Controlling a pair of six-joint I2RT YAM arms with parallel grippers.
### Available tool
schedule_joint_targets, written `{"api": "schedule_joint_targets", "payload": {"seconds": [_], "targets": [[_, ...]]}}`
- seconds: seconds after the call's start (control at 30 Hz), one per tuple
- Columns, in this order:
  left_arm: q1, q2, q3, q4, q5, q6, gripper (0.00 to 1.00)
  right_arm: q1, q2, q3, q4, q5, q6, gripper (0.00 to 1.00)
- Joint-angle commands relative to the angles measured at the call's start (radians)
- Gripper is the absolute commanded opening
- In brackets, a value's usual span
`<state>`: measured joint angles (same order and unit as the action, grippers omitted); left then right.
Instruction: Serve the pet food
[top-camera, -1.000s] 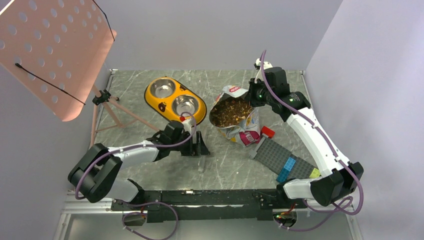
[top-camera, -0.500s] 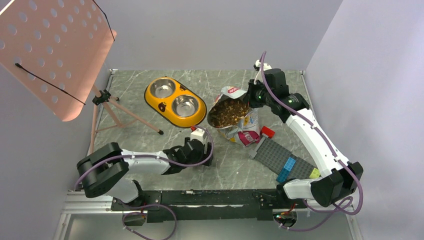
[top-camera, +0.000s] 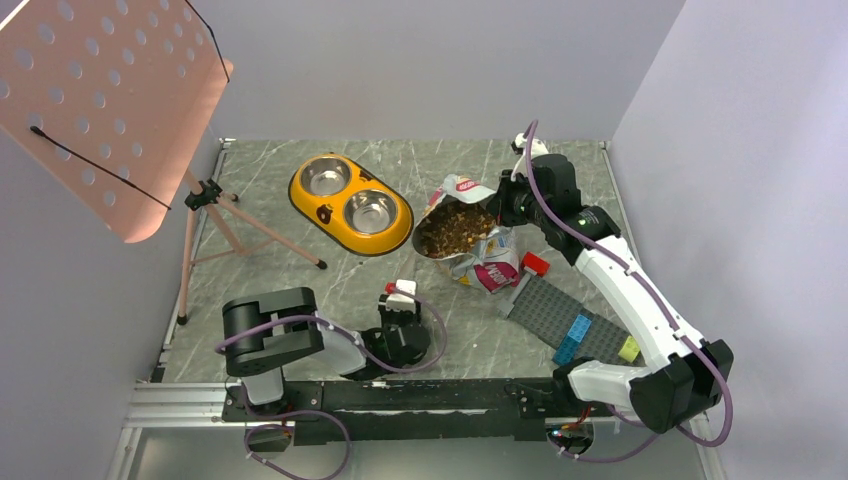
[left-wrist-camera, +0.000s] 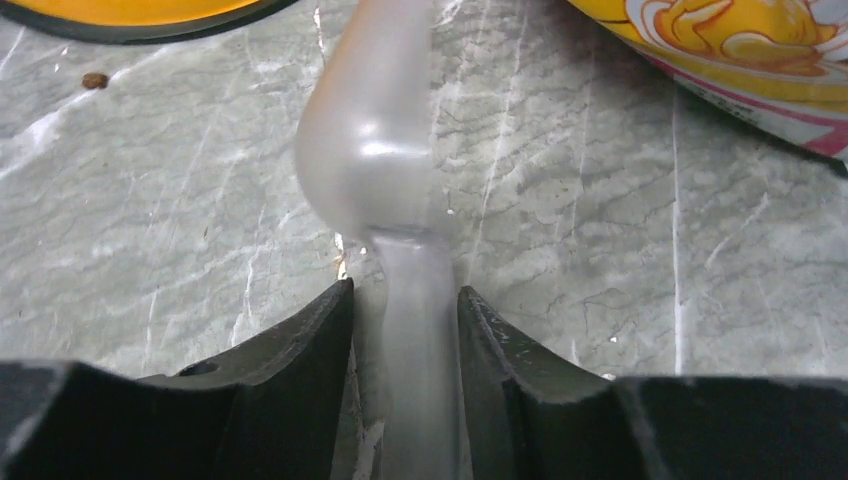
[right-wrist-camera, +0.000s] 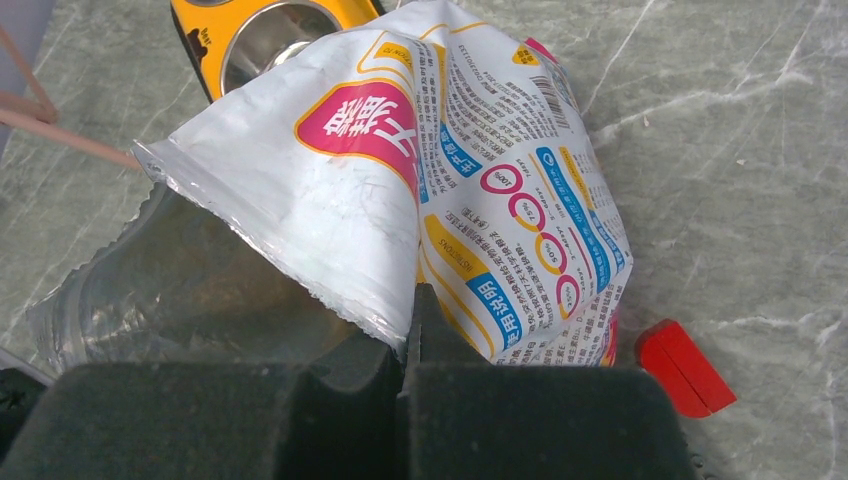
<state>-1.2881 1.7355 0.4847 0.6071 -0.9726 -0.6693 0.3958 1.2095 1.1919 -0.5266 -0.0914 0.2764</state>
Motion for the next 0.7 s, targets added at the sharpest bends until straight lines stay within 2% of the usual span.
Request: {"api": "schedule_joint_targets", "payload": {"seconds": [0.0, 0.13, 0.17, 0.23, 0.27, 0.43, 0.57, 0.67], "targets": [[-0.041, 0.090, -0.046, -0.139, -0.013, -0.169, 0.43, -0.005, -0.043, -0.010, -0.038, 0.005, -0.011, 0.00], [-0.042, 0.086, -0.112, -0.052, 0.076, -0.165, 0.15, -0.005, -0.044, -0.001, -0.038, 0.021, -0.002, 0.00], [-0.037, 0.050, -0.137, -0.015, 0.128, -0.123, 0.09, -0.005, -0.042, 0.009, -0.044, 0.020, 0.002, 0.00], [-0.027, -0.084, -0.155, -0.091, 0.255, -0.085, 0.02, -0.005, -0.032, 0.043, -0.071, 0.022, 0.011, 0.00], [-0.021, -0.172, -0.149, -0.190, 0.322, -0.083, 0.00, -0.005, -0.025, 0.065, -0.083, 0.028, 0.016, 0.00], [0.002, -0.619, -0.054, -0.773, 0.599, -0.178, 0.00, -0.005, 0.022, 0.186, -0.134, 0.068, 0.021, 0.00], [0.061, -0.854, 0.096, -1.211, 0.712, -0.272, 0.00, -0.006, 0.045, 0.217, -0.120, 0.090, 0.004, 0.00], [0.161, -0.984, 0.237, -1.407, 0.852, -0.253, 0.00, -0.005, 0.050, 0.197, -0.065, 0.088, -0.008, 0.00]]}}
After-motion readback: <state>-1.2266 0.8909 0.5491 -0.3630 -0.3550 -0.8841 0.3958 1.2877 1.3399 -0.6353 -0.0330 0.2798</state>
